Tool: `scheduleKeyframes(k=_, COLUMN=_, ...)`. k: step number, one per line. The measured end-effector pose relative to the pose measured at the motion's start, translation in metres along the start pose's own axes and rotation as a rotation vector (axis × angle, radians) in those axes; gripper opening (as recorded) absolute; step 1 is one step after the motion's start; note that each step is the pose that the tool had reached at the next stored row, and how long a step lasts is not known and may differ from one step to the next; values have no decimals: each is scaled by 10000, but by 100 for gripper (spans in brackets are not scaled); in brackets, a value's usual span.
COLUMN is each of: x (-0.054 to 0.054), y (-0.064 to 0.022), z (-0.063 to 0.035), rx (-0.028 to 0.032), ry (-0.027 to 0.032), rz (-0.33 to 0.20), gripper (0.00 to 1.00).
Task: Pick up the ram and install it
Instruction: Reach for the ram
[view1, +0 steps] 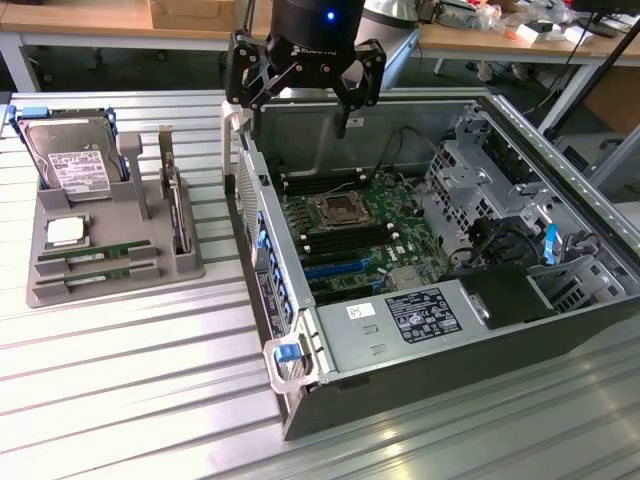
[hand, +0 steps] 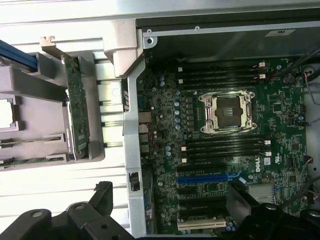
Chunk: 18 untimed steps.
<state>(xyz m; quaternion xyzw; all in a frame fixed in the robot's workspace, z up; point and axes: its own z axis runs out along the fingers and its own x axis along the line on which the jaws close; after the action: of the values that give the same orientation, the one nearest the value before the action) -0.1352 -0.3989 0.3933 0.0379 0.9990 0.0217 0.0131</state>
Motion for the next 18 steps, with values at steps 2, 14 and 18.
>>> scheduleKeyframes(k=2, x=12, y=-1, z=0, rx=0, ry=0, rz=0, gripper=99)
scheduleKeyframes(k=14, x=65, y=-5, z=-2, rx=1, ry=0, rz=-1, gripper=99)
scheduleKeyframes(k=18, x=76, y=-6, z=-2, rx=0, ry=0, rz=-1, gripper=99)
